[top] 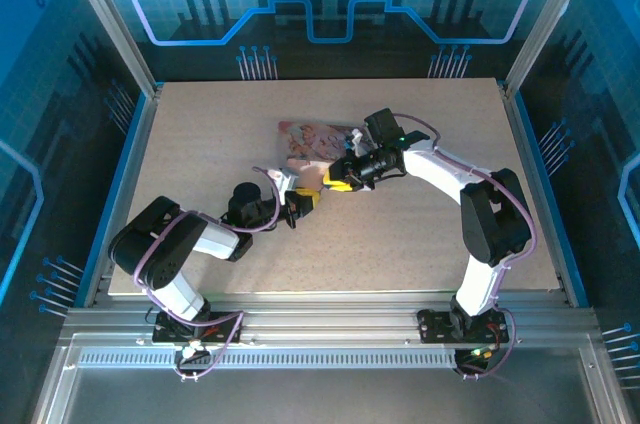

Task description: Unlock the padlock with the key

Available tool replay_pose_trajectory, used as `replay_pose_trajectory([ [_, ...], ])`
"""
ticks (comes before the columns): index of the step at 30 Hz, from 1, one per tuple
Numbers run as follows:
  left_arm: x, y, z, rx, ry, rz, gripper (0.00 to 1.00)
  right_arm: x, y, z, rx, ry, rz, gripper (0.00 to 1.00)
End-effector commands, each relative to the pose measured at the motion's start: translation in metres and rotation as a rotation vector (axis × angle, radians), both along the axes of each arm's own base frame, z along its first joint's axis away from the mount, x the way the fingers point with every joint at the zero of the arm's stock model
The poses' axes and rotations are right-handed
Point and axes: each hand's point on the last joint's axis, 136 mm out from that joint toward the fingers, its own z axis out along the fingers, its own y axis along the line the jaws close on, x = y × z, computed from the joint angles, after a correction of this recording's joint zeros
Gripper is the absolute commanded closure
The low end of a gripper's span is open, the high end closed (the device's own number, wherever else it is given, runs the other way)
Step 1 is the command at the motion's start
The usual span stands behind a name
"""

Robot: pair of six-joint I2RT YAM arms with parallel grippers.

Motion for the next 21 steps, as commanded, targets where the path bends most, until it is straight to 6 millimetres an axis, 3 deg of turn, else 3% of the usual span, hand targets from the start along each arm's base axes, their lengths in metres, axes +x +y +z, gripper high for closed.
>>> replay_pose_trajectory([
  [1,-0.0007,-0.008,0.0154,-0.023,-0.059,-0.041,1.0,-0.0081,0.005,0.0041,0.037,0.071,0.026,0.97],
  [21,0.0021,-0.0169,0.0141,-0.031,-0.041,-0.067,1.0,-0.0105,0.0075,-0.0006,0.023,0.079,0.036,0.97],
])
